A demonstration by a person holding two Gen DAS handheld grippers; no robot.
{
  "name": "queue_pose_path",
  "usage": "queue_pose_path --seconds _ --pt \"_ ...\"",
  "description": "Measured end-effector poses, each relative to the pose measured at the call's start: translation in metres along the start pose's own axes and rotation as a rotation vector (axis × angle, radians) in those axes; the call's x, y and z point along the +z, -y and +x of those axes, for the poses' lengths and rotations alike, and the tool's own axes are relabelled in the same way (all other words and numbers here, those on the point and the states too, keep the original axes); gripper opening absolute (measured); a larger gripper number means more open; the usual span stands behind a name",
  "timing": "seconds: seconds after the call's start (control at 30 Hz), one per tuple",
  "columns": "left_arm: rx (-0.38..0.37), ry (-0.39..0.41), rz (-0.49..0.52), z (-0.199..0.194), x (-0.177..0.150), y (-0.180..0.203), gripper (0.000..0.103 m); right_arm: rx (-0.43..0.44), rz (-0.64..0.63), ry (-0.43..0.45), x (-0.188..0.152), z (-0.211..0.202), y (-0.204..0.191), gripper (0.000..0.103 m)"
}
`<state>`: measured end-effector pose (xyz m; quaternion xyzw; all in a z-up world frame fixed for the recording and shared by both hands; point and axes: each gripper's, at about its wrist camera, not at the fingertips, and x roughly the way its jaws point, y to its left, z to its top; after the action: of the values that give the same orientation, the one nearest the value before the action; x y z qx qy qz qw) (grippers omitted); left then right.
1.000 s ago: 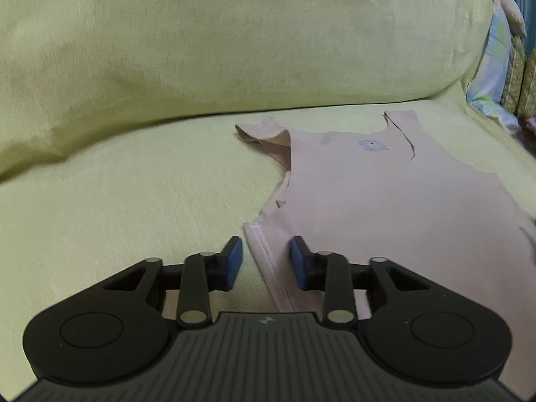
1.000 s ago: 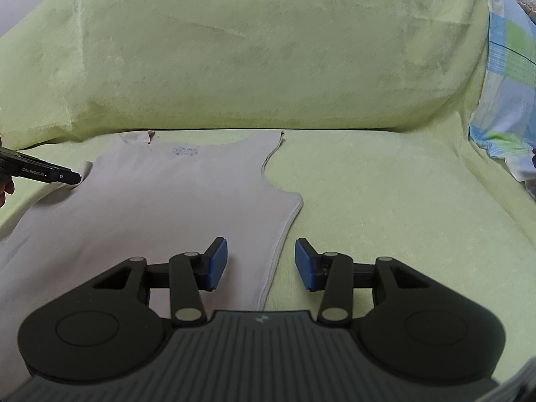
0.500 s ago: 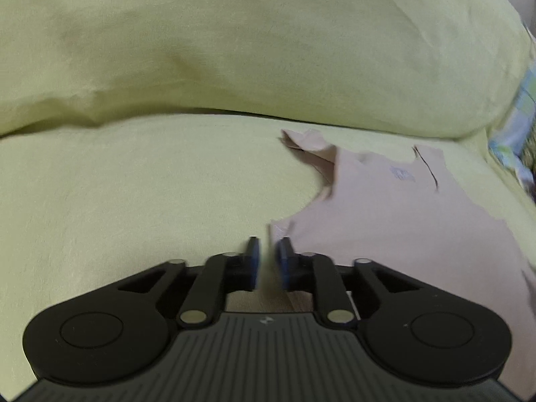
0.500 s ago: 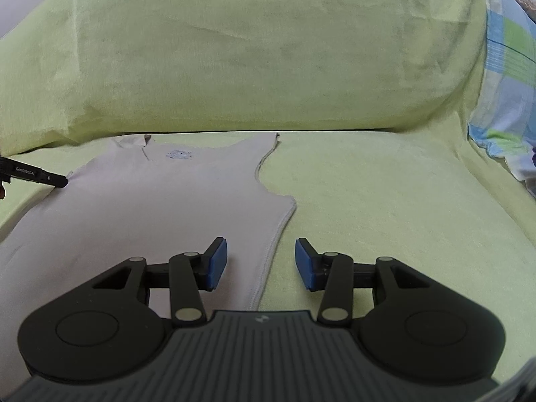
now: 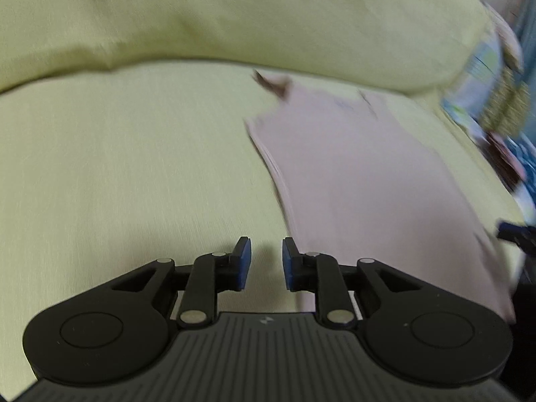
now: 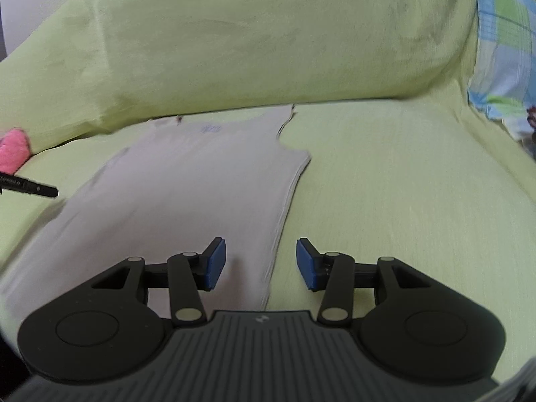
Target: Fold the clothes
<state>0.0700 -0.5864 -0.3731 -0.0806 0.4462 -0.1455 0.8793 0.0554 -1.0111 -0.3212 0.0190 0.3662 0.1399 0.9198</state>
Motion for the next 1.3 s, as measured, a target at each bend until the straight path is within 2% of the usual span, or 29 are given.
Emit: queue_pose_path --seconds 0.2,0.33,0.43,0.5,0.6,0.83,0.97,1.03,1.07,1.1,1.17,1.23,1.27,1.3 --pt "-0.058 -0.114 0.035 -0.024 -0.047 0.002 0.024 0.071 0.043 -0.067 -0.023 -0.041 -0.001 0.041" --pt "-0.099 -0.163 0.044 -0.028 -0.063 0.004 0.024 0.100 0.067 -0.133 -0.037 -0.056 0.006 0.041" --pt "-0.114 -0.165 0.056 -0.029 -0.067 0.005 0.025 0.107 0.067 -0.209 -0.050 -0.061 0.011 0.041" --pt "-0.133 -0.174 0.058 -0.026 -0.065 0.004 0.034 0.123 0.075 -0.249 -0.055 -0.060 0.015 0.041" --pt "-0.159 -0.191 0.074 -0.023 -0.061 0.004 0.041 0.150 0.091 -0.307 -0.062 -0.057 0.021 0.041" --pt "-0.185 -0.222 0.080 -0.019 -0.055 0.002 0.041 0.220 0.138 -0.371 -0.074 -0.042 0.030 0.041" --pt "-0.195 -0.238 0.071 -0.018 -0.054 0.000 0.041 0.268 0.201 -0.376 -0.078 -0.041 0.034 0.041" --pt "-0.200 -0.241 0.061 -0.017 -0.054 -0.001 0.041 0.284 0.219 -0.375 -0.077 -0.040 0.034 0.038" --pt "-0.205 -0.242 0.057 -0.016 -0.054 -0.002 0.041 0.285 0.219 -0.376 -0.077 -0.039 0.033 0.032" --pt "-0.213 -0.244 0.054 -0.015 -0.054 -0.002 0.041 0.288 0.217 -0.378 -0.076 -0.039 0.031 0.021" --pt "-0.233 -0.250 0.043 -0.014 -0.053 -0.002 0.039 0.285 0.212 -0.380 -0.074 -0.037 0.028 0.005" --pt "-0.249 -0.254 0.032 -0.012 -0.053 -0.003 0.038 0.270 0.212 -0.386 -0.075 -0.037 0.026 0.005" --pt "-0.252 -0.255 0.028 -0.011 -0.053 -0.003 0.033 0.266 0.212 -0.386 -0.075 -0.038 0.026 0.004" --pt "-0.251 -0.257 0.023 -0.010 -0.053 -0.004 0.019 0.261 0.211 -0.386 -0.075 -0.038 0.024 0.004"
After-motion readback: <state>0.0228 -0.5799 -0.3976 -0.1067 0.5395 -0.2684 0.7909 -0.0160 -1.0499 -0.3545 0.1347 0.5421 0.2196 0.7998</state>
